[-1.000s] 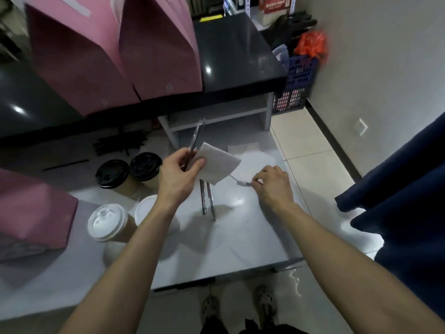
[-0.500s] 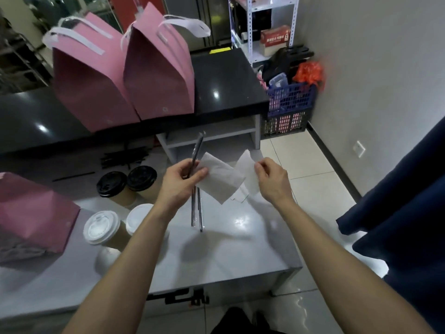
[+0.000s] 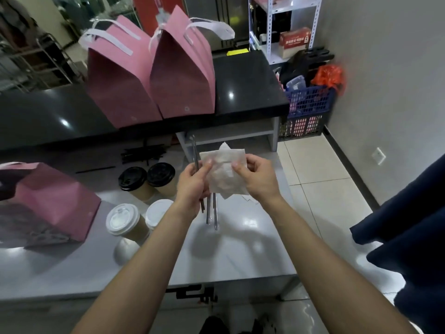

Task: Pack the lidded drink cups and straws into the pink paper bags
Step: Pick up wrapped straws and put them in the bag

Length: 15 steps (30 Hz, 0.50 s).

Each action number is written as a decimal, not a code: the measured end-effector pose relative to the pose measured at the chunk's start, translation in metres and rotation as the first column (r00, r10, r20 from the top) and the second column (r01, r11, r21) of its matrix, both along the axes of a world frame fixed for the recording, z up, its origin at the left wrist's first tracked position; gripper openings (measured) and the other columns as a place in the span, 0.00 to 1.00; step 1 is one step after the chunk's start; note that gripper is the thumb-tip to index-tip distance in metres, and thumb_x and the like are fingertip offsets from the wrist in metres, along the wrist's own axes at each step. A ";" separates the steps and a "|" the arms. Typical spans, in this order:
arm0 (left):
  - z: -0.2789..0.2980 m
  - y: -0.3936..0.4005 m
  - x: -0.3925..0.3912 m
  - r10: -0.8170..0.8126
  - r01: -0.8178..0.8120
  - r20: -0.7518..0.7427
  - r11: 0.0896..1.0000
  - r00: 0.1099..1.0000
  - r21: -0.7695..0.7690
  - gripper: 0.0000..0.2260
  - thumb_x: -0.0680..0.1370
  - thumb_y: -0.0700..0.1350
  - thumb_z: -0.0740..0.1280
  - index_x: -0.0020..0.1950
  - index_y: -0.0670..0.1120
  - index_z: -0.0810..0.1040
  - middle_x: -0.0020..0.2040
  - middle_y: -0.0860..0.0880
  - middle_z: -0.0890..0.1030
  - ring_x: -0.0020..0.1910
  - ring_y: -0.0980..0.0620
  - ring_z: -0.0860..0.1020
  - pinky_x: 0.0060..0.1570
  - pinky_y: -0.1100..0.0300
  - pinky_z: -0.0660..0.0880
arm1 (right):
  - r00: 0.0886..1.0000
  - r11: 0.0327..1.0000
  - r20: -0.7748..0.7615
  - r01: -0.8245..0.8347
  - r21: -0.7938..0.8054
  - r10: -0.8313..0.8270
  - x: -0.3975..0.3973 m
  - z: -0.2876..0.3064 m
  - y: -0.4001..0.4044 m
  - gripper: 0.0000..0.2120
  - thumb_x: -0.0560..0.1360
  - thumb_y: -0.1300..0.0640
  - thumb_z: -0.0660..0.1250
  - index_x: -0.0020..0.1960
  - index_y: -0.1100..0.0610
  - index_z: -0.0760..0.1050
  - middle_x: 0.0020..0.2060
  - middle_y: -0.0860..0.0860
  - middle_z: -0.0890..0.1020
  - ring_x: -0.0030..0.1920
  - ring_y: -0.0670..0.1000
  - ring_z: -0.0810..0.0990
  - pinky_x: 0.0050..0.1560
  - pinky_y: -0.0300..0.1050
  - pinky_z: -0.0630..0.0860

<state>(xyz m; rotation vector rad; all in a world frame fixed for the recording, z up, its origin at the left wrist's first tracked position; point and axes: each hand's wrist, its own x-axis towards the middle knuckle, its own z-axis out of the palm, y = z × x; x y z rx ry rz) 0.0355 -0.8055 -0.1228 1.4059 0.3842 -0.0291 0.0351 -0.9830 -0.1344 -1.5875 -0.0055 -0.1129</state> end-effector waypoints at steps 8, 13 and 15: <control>0.004 0.073 -0.010 -0.118 0.099 0.103 0.979 0.988 0.177 0.11 0.90 0.43 0.60 0.56 0.43 0.81 0.40 0.49 0.77 0.31 0.55 0.70 0.26 0.64 0.63 | 0.989 0.994 -0.097 0.108 -0.034 -0.111 0.006 -0.004 0.058 0.05 0.82 0.56 0.73 0.51 0.57 0.86 0.43 0.57 0.89 0.44 0.59 0.87 0.51 0.64 0.84; 0.014 0.141 -0.023 -0.254 0.209 0.205 0.953 0.945 0.219 0.09 0.88 0.43 0.67 0.61 0.42 0.87 0.39 0.48 0.79 0.32 0.51 0.75 0.28 0.59 0.72 | 0.999 0.999 -0.009 0.035 -0.028 -0.036 -0.004 0.024 0.146 0.12 0.84 0.54 0.71 0.51 0.63 0.85 0.44 0.63 0.87 0.43 0.61 0.86 0.46 0.59 0.82; 0.018 0.179 -0.027 -0.217 0.154 0.248 0.956 0.944 0.250 0.06 0.86 0.43 0.71 0.61 0.44 0.85 0.38 0.46 0.83 0.31 0.51 0.77 0.26 0.59 0.73 | 1.000 0.999 0.013 0.002 -0.036 -0.001 -0.013 0.034 0.185 0.11 0.84 0.53 0.71 0.47 0.59 0.85 0.38 0.51 0.87 0.39 0.49 0.83 0.41 0.49 0.79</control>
